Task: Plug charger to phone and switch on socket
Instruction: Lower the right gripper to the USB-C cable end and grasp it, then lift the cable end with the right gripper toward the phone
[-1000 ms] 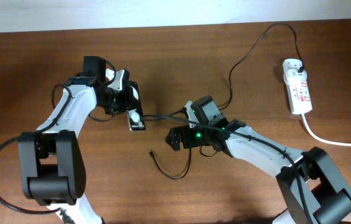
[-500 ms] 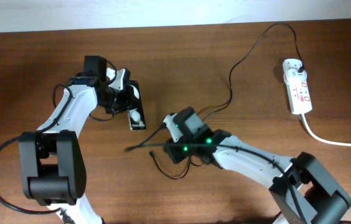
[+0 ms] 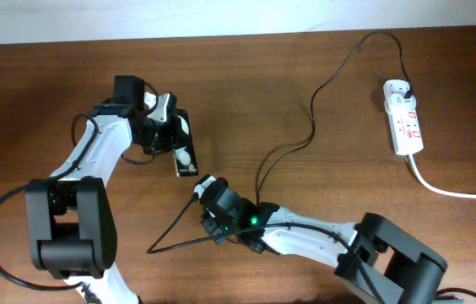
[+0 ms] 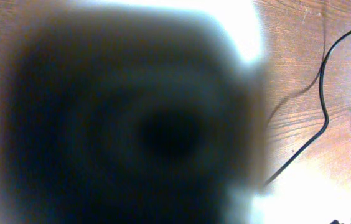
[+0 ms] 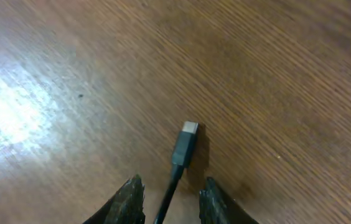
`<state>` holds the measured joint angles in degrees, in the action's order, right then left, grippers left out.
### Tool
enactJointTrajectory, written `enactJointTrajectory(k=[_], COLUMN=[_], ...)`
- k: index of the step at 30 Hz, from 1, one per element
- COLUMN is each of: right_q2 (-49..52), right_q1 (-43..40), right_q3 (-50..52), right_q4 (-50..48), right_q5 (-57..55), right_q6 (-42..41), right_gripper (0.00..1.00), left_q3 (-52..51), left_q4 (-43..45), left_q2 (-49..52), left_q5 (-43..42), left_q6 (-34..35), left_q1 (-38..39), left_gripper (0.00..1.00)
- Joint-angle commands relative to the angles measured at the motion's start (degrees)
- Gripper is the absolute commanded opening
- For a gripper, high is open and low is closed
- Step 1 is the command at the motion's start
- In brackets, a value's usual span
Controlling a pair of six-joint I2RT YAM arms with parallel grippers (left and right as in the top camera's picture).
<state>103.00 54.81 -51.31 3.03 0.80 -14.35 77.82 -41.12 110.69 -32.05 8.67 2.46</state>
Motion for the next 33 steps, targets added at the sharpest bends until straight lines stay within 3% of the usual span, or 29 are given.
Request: enactJointTrajectory(k=[1,33], right_q2=[1.0,4.3], right_q1=[0.4,0.3], right_q3=[0.1,0.1], right_q4=[-1.0,-1.6], right_q5=[-1.5,-0.4], right_q6=[0.4,-2.6], right_gripper=[0.33,0.19], left_q3=[0.0,0.0], left_q4=[0.2,0.1], left_q2=[-1.9,-1.9], left_q5=[-0.5,-0.5], left_q6=[0.4,0.3], left_q1=[0.1,0.1], left_gripper=[0.0,0.0])
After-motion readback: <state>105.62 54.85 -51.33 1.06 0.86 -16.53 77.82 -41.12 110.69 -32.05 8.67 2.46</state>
